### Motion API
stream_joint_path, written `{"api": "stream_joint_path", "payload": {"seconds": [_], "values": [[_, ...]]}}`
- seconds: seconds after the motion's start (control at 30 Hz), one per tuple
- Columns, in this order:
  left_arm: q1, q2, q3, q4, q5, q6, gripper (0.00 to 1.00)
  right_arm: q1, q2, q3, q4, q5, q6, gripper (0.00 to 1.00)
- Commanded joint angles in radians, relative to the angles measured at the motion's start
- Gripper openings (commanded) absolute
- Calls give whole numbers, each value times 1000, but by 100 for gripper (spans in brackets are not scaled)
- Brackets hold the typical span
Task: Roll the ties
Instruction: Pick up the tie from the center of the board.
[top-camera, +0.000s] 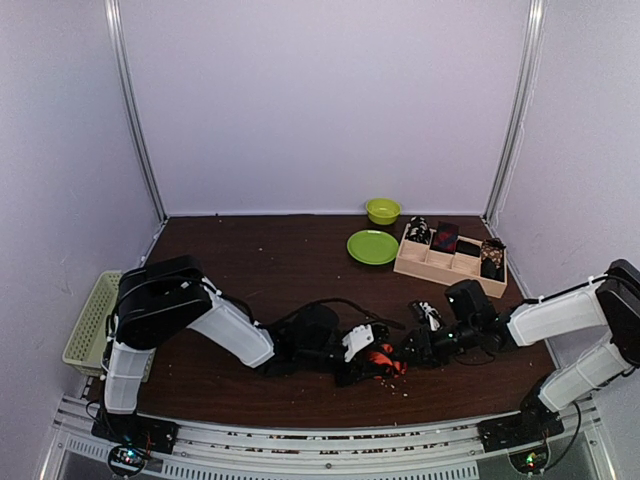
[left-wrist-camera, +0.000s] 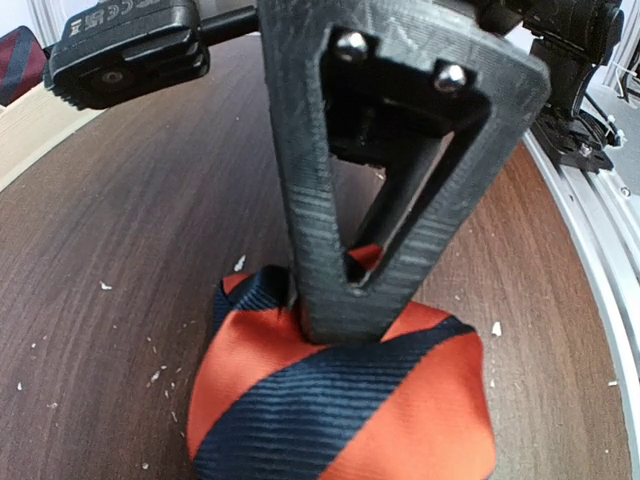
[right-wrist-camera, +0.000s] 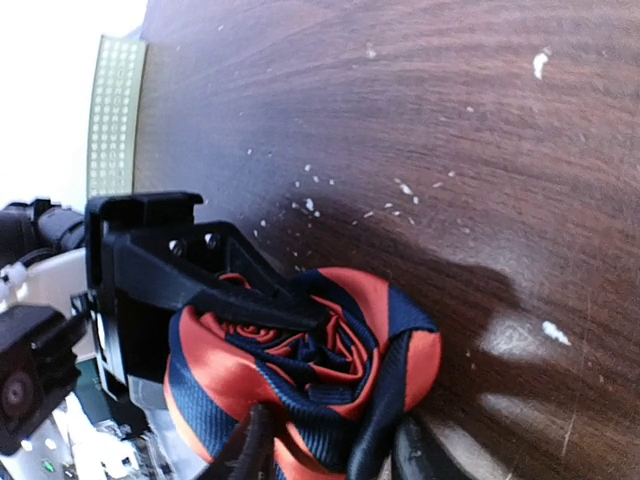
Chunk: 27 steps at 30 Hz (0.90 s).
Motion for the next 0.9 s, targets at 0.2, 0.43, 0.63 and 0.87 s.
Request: {"api": "stream_joint_path", "payload": {"seconds": [0.2,0.43,0.63,0.87], "values": [[-20,32,34,-166,-30,70,28,12,-18,28,77,-77,68,52],[-22,35,46,-188,-28,79,27,20,-54,34,72,-100,76,58],[-22,38,49,-195,-25,80,27,20,-86,28,54,-99,59,63],[-22,38,60,-211,-25,84,26,35,-43,84,-86,-27,-16,62]]}}
